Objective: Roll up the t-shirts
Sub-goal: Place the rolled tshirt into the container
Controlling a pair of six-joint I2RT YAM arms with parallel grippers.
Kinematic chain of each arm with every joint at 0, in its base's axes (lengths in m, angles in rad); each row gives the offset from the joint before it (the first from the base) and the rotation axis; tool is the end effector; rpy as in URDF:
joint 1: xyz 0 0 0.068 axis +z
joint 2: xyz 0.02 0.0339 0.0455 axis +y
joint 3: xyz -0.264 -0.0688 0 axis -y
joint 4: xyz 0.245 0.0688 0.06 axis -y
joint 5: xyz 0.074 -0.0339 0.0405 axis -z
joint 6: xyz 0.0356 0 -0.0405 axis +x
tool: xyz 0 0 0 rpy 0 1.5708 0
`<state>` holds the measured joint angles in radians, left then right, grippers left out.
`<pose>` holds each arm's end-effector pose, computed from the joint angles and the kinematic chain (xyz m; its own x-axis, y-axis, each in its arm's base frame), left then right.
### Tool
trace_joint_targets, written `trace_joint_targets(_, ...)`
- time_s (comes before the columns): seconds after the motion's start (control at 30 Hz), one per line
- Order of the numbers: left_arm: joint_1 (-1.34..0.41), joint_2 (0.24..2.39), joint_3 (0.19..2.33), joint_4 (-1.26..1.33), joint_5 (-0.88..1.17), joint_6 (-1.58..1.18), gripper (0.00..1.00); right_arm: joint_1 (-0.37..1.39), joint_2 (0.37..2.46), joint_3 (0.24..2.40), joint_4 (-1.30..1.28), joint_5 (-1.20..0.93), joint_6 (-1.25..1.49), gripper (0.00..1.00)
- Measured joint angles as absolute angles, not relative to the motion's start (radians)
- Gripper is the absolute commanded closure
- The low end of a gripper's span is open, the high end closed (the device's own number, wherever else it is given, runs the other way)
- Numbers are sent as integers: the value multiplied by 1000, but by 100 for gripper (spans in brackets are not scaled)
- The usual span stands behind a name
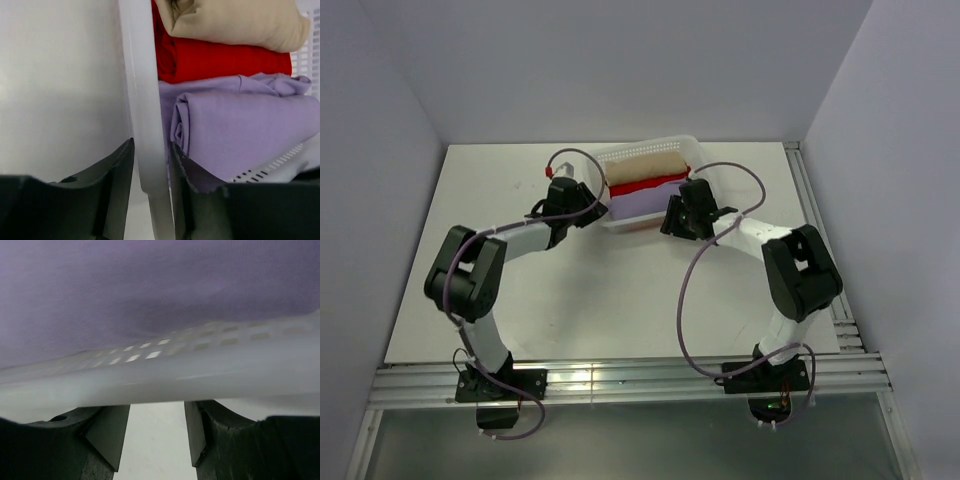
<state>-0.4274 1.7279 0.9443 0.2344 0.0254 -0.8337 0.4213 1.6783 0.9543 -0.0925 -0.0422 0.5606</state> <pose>0.3370 -0.1545 0.1866 -0.6407 -0.5215 -0.5635 -0.0600 0.7657 -0.6404 0.3157 0.1431 0.1788 -0.7945 0.2261 -0.5636 -0.0148 0.9206 0.3901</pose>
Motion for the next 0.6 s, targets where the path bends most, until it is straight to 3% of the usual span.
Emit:
trace_joint_targets(0.07,-401,1813,1033,231,32,-833,58,418,1742,1043,-94,-33,565,47)
trace_joint_targets(0.23,-358,1961,1246,145,28,-812,28,398,1869,1273,-106,-38,572,45)
trace_joint_targets(0.4,-346,1897,1287,57,-1,-771,3,392,1798,1249,-90,-60,559,32)
trace_joint_targets(0.6,-347,1554,1134,4,-39,-745,0,394,1524,1092,-98,-102,525,26)
